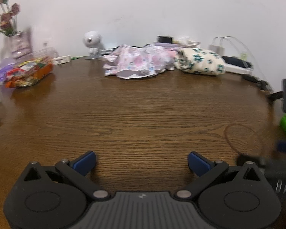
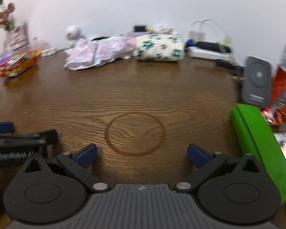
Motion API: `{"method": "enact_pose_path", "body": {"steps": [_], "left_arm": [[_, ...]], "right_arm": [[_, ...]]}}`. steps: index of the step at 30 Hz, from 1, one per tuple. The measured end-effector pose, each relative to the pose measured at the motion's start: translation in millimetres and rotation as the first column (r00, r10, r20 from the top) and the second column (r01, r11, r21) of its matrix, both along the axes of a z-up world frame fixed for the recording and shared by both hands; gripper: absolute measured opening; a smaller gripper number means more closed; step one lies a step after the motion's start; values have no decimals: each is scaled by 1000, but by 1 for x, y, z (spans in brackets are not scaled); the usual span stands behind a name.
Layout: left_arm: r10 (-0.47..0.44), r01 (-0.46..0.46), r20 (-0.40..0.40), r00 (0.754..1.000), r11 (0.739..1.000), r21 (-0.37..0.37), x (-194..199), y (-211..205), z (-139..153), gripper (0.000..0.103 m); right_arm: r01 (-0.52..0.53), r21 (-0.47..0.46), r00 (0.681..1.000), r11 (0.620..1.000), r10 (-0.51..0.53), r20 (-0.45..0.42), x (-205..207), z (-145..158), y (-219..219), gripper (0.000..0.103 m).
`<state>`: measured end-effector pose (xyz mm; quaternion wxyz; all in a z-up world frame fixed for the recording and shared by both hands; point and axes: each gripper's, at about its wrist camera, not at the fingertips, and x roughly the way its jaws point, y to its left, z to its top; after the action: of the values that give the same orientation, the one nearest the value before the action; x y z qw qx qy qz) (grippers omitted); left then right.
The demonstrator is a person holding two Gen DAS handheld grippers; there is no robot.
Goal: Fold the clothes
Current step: 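Move both grippers toward the pink floral dress on the table, then grasp the dress with both grippers and lift it up off the table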
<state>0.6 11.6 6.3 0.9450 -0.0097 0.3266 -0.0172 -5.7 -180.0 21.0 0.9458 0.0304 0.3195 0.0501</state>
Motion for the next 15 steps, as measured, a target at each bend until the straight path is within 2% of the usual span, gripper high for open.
{"method": "enact_pose_path", "body": {"steps": [2,4,7,10,12,13,14,15], "left_arm": [[-12,11,-17,1000,998,-57,12,14,12,93],[-21,23,15,1000,995,-95,36,30,32,95],[-16,19,72,997,999,-33,96,45,46,95],[-12,6,117,993,999,48,159,57,55,92],[-63,57,86,994,996,73,197,59,51,86],[-88,83,59,994,994,77,213,59,47,82],[-99,96,34,995,992,77,227,58,42,77],[-99,98,5,995,992,78,239,59,38,61]], "right_arm": [[-34,38,999,999,33,4,7,10,-4,100],[-49,89,998,995,46,32,34,32,-5,103],[-84,152,996,985,78,46,97,59,-1,103],[-86,243,995,966,94,-20,179,62,11,102],[-37,304,992,952,72,-106,232,54,20,99],[-9,331,989,944,58,-137,252,48,24,91],[19,357,985,934,44,-167,272,42,28,88],[40,363,983,931,29,-183,289,36,32,83]]}}
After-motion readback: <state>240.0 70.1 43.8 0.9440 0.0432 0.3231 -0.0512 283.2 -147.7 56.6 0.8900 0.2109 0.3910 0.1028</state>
